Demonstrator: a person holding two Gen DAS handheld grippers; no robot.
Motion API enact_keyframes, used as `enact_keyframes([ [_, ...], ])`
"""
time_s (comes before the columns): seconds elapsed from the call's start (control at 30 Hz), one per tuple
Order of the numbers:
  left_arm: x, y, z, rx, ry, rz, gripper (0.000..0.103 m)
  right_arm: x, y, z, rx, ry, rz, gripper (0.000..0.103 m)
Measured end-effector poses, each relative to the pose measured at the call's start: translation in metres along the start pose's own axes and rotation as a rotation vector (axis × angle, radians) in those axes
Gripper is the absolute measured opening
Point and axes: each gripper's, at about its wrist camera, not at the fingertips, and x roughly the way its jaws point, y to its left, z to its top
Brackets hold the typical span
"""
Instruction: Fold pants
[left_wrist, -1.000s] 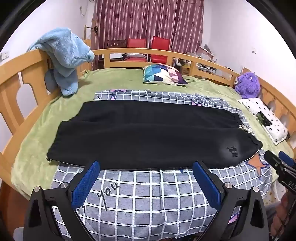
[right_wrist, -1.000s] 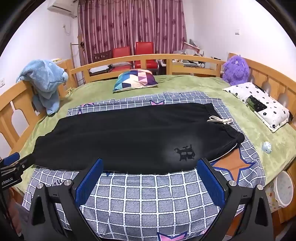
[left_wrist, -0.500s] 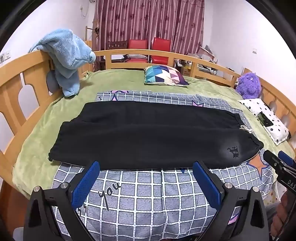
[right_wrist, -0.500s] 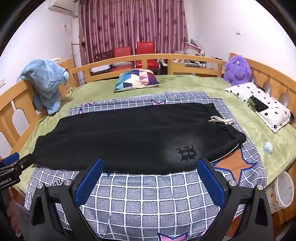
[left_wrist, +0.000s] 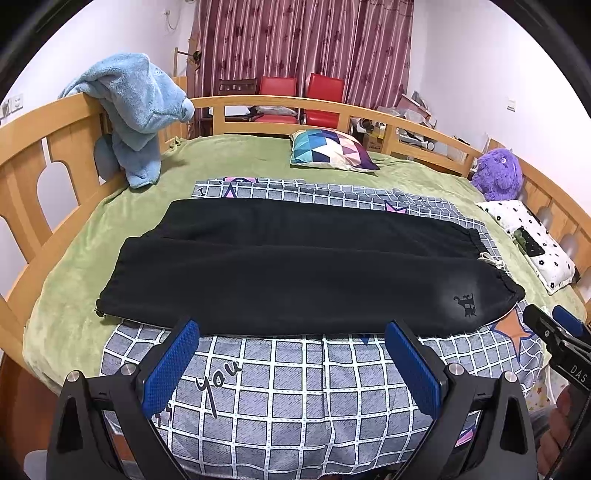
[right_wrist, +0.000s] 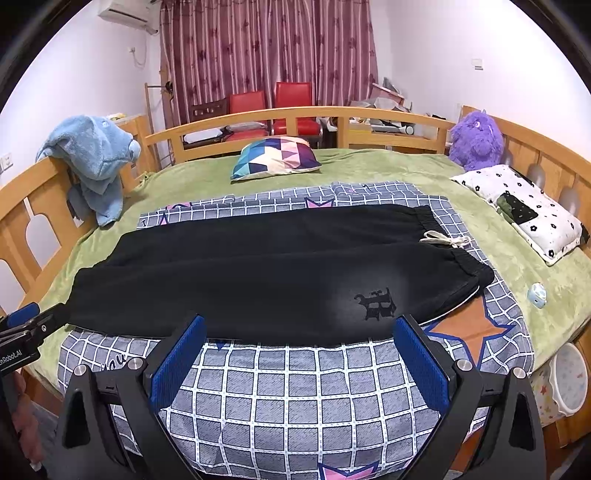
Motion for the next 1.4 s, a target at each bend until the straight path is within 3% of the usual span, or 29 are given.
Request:
enact_keyframes([
  [1.4, 0.002, 0.0023, -0.002, -0.003, 0.0, 0.004, 0.102, -0.0034, 0.0045, -0.0009, 0.003, -0.003, 0.006, 0.1],
])
